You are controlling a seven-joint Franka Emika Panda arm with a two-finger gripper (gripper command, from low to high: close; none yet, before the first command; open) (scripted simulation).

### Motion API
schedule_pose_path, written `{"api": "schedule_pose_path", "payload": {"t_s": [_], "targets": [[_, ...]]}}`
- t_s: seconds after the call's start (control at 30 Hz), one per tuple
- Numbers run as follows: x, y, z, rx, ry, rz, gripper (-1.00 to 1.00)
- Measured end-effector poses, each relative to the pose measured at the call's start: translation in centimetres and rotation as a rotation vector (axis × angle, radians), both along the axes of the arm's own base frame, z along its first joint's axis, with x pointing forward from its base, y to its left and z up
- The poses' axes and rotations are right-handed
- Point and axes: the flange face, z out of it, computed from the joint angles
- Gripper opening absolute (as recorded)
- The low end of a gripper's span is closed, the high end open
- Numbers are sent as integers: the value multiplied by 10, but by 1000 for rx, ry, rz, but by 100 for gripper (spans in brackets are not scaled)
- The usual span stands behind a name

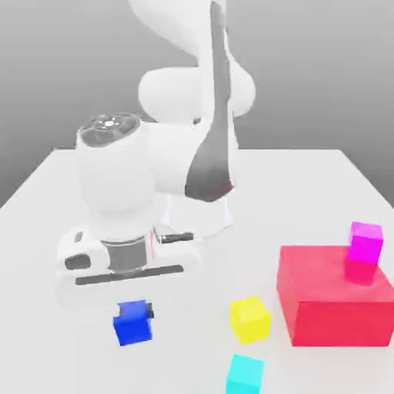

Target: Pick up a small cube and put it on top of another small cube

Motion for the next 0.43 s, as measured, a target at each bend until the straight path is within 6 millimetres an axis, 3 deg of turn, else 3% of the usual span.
{"api": "schedule_pose_path", "payload": {"t_s": [0.07,0.13,0.33,0.37,0.43], "targets": [[-26,55,8,-7,-9,181,-100],[-50,80,12,-16,-21,297,-100],[-61,90,-36,-21,-27,348,-100],[-62,90,-45,-22,-27,347,100],[-62,90,-45,-22,-27,346,100]]}}
